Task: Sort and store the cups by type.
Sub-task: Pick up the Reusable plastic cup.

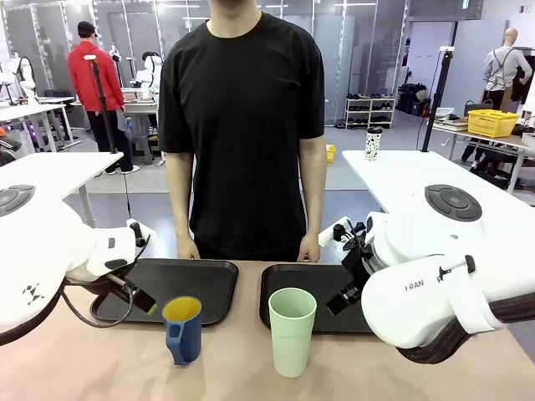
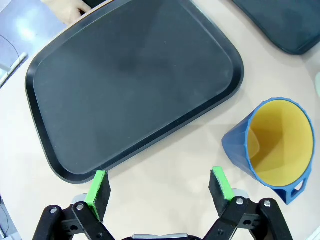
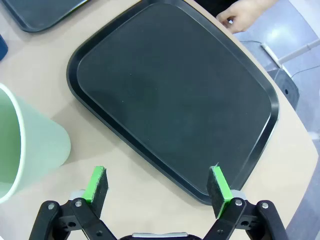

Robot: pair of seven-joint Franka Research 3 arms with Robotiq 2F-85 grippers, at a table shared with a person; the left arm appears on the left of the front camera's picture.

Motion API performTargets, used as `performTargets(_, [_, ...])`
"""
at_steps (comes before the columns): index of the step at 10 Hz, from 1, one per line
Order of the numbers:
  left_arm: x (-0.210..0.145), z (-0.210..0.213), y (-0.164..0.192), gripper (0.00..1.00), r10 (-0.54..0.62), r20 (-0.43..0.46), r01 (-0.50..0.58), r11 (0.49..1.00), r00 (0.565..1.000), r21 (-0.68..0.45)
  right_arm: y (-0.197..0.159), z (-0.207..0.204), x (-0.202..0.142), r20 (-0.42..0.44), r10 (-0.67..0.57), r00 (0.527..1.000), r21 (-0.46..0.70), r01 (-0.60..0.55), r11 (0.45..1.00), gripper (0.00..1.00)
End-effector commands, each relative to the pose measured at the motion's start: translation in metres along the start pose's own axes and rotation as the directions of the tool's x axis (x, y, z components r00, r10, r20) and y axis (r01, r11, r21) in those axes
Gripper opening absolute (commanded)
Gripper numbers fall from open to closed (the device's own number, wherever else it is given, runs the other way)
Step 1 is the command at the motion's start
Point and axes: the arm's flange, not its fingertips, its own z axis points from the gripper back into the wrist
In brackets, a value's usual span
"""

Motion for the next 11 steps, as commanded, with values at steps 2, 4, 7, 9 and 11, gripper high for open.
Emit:
performTargets(2, [0.0,0.0,0.0001,1.0,0.0,0.0,0.0,1.0,1.0,0.0,-0.0002,0.0,-0.0001,0.0,-0.003,1.0,0.001,0.003,1.0,1.0])
performTargets(4, [0.0,0.0,0.0001,1.0,0.0,0.0,0.0,1.0,1.0,0.0,-0.0002,0.0,-0.0001,0.0,-0.003,1.0,0.001,0.003,1.0,1.0])
performTargets(7, [0.0,0.0,0.0001,1.0,0.0,0.0,0.0,1.0,1.0,0.0,-0.0002,0.0,-0.0001,0.0,-0.003,1.0,0.001,0.003,1.0,1.0])
performTargets(9, [0.0,0.0,0.0001,1.0,0.0,0.0,0.0,1.0,1.0,0.0,-0.0002,0.0,-0.0001,0.0,-0.003,1.0,0.001,0.003,1.0,1.0])
performTargets(11, [0.0,0.0,0.0001,1.0,0.0,0.0,0.0,1.0,1.0,0.0,-0.0002,0.0,-0.0001,0.0,-0.003,1.0,0.001,0.003,1.0,1.0])
